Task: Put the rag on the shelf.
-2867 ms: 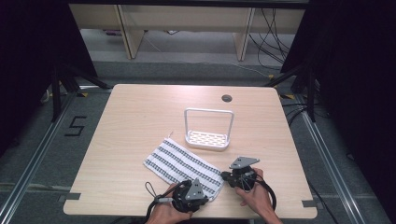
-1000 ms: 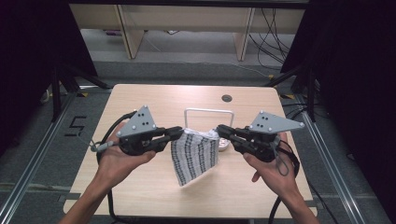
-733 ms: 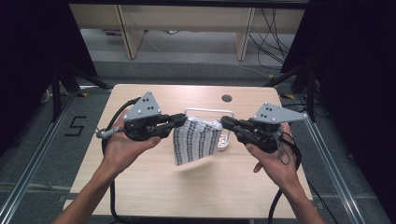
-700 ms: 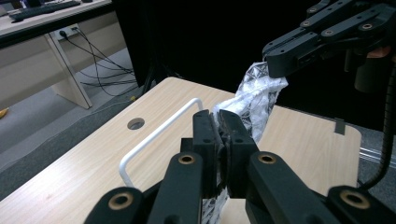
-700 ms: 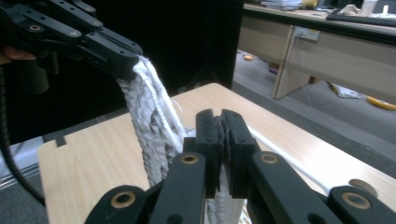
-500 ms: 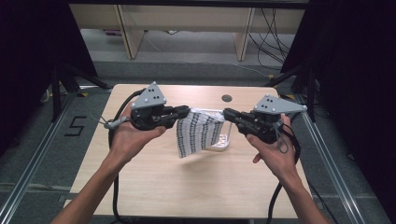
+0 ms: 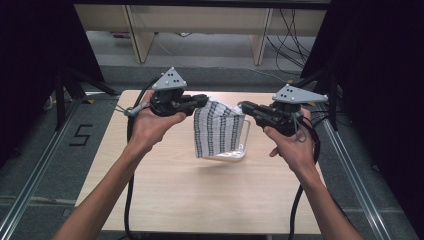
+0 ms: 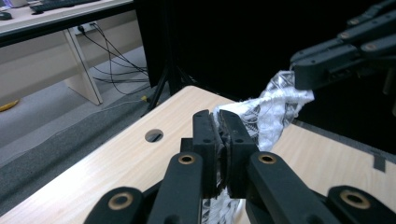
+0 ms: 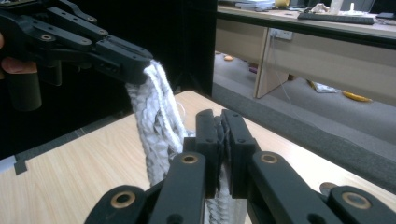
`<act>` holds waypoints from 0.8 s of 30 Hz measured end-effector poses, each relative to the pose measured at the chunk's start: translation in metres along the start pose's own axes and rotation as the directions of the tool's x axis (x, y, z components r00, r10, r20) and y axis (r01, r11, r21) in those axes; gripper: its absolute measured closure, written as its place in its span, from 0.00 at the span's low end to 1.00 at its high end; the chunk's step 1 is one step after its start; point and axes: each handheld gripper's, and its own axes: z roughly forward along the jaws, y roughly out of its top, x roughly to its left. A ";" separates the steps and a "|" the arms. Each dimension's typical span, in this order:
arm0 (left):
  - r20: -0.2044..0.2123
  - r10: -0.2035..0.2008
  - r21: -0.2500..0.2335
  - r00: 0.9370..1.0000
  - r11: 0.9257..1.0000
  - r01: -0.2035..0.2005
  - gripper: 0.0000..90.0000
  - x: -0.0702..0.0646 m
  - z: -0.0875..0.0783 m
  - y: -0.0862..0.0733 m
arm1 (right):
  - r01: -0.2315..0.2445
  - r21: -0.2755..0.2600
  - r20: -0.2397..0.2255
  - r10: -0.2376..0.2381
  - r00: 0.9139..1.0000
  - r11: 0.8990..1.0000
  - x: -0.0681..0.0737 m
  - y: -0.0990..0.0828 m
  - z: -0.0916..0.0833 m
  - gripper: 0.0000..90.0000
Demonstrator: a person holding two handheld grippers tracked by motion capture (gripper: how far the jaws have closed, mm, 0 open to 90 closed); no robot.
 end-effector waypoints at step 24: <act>-0.081 -0.210 -0.047 0.974 0.977 0.207 0.95 0.060 0.075 0.020 | -0.085 0.021 0.117 0.082 0.990 0.996 -0.054 0.029 0.048 0.96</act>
